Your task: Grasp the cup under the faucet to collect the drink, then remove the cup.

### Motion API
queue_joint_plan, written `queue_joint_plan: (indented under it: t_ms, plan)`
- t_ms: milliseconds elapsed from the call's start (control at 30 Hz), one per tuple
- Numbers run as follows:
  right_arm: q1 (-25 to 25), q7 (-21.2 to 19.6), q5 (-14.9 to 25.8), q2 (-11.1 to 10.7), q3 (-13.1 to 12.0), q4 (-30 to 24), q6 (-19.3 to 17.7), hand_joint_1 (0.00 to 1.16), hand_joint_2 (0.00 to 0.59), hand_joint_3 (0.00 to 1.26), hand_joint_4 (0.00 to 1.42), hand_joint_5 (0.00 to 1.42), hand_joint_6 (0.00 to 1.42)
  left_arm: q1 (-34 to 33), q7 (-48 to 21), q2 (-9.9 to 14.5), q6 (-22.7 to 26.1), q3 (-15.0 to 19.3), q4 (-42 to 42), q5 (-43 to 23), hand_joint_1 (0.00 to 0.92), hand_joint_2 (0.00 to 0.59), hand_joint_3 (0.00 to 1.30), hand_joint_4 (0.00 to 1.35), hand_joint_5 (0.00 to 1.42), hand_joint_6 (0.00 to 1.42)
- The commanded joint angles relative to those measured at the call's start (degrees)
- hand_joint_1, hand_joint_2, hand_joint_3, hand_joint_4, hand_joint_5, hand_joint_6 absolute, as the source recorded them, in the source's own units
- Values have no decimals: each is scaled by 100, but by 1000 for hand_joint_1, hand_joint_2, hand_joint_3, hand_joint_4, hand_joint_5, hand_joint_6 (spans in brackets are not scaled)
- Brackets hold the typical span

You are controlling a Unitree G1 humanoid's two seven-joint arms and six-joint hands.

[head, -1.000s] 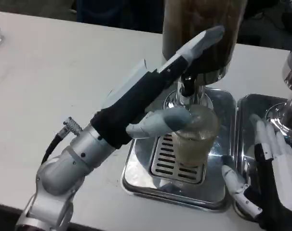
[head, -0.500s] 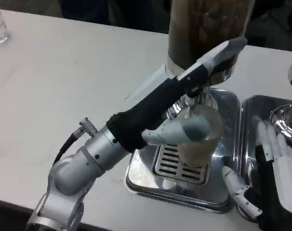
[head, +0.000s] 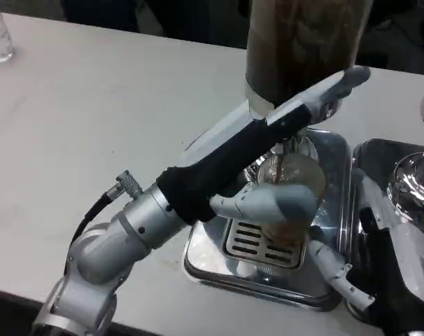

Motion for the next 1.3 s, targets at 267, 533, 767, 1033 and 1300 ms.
queue_joint_plan:
  t_ms: [267, 533, 767, 1033, 1300]
  plan:
    - [-662, 600, 821, 73, -134, 655, -434, 574, 233, 0, 0, 0, 0, -8, -5, 95, -44, -102, -84, 465, 0, 70, 7, 0, 53, 6]
    - [-1025, 728, 1192, 201, -180, 1168, -752, 596, 219, 0, 0, 0, 0, -12, 108, 118, -58, -103, -88, 610, 0, 73, 32, 0, 56, 6]
    - [-1242, 816, 1427, 270, -236, 1594, -998, 601, 215, 0, 0, 0, 0, -25, 114, 125, -17, -82, -85, 563, 0, 74, 51, 0, 61, 8]
    - [-1538, 771, 1608, 425, -293, 2158, -1366, 609, 209, 0, 0, 0, 0, -42, 78, 224, 19, -32, -123, 547, 0, 74, 55, 0, 68, 8]
    - [-1764, 712, 1560, 542, -284, 2556, -1617, 612, 208, 0, 0, 0, 0, -16, 86, 281, 45, 1, -144, 517, 0, 75, 63, 0, 69, 9]
